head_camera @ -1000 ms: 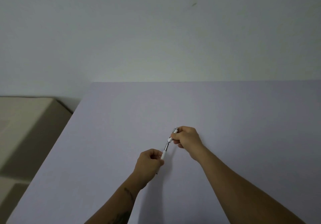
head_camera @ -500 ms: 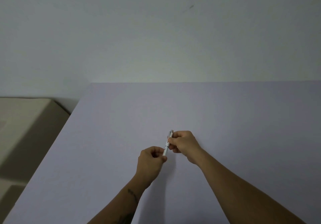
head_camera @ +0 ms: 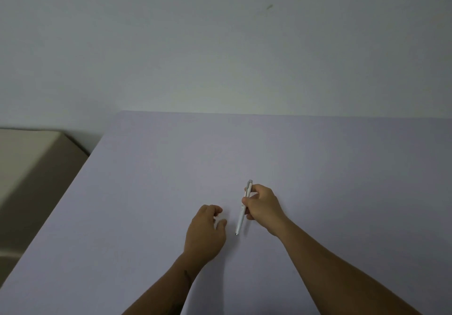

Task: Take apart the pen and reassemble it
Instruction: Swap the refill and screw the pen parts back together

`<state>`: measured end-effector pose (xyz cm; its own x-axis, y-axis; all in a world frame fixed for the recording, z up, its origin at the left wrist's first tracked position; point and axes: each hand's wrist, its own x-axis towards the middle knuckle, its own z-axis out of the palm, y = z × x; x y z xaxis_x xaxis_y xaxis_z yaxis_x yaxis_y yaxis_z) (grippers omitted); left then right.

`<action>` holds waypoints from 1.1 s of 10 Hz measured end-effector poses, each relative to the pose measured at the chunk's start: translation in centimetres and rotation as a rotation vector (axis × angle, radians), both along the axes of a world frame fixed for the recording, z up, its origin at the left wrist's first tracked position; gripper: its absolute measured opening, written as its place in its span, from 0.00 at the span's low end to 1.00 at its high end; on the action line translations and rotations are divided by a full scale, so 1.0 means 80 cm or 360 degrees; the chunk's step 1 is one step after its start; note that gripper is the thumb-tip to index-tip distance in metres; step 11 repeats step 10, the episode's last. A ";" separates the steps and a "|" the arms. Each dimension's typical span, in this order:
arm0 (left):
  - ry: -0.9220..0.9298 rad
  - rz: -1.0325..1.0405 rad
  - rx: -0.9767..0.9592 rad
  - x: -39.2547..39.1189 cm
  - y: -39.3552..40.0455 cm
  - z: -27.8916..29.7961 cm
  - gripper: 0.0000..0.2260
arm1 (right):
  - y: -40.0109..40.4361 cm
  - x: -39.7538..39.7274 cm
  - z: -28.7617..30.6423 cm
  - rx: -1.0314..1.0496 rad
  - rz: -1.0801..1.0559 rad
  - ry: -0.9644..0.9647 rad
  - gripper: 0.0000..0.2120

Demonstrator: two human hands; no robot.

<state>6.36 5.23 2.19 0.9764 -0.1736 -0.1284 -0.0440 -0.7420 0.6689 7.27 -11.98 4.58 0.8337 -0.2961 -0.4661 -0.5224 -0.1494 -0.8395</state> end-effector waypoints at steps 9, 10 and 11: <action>0.0250 -0.0519 0.1038 -0.019 0.049 -0.071 0.41 | 0.037 -0.048 -0.064 -0.1106 0.0594 0.0219 0.17; 0.0253 -0.0558 0.1056 -0.017 0.051 -0.062 0.40 | 0.031 -0.048 -0.054 -0.1061 0.0535 0.0230 0.19; 0.0253 -0.0558 0.1056 -0.017 0.051 -0.062 0.40 | 0.031 -0.048 -0.054 -0.1061 0.0535 0.0230 0.19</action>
